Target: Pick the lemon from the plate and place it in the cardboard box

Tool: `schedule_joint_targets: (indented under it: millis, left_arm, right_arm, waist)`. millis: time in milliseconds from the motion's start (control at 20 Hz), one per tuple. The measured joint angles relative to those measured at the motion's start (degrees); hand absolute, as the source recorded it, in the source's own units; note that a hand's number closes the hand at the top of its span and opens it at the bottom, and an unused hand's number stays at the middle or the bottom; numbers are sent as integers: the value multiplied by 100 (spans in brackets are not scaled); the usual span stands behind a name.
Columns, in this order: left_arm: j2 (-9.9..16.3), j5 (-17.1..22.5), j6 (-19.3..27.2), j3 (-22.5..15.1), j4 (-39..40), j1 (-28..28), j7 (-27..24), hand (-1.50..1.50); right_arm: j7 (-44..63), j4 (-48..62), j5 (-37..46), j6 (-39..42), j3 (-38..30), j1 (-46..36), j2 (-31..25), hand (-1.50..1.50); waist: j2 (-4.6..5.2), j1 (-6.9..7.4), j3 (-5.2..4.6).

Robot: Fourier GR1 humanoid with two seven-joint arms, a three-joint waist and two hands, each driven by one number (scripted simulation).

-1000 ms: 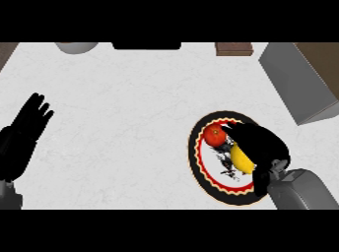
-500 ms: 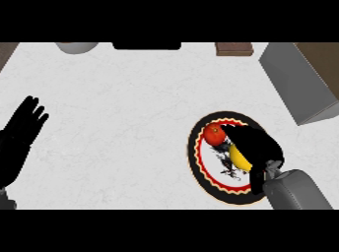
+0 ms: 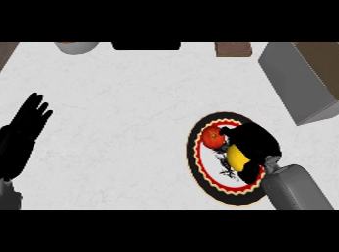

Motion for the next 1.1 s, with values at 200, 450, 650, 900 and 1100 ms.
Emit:
schedule_joint_targets:
  millis: [200,450,650,900,1100]
  left_arm:
    - [-21,11,-42,28,-211,177,56,0]
    - [-37,31,-108,-55,-216,67,70,0]
    - [-126,-72,-94,-204,-239,43,19,0]
    - [-129,-68,-56,-221,-214,-136,122,0]
    - [-91,-84,-58,-181,-134,-159,128,0]
  right_arm:
    - [-35,182,70,-15,-122,-192,131,150]
    - [1258,1156,-8,-309,-1223,-1079,802,150]
    - [2284,1989,25,-789,-2024,-1978,1089,150]
    - [2820,3204,284,-1666,-2468,-3108,1070,150]
    - [2915,3813,435,-2252,-2586,-3884,1020,150]
  waist:
    - [-3,11,0]
    - [86,167,12]
    - [134,295,18]
    - [153,344,23]
    - [129,294,22]
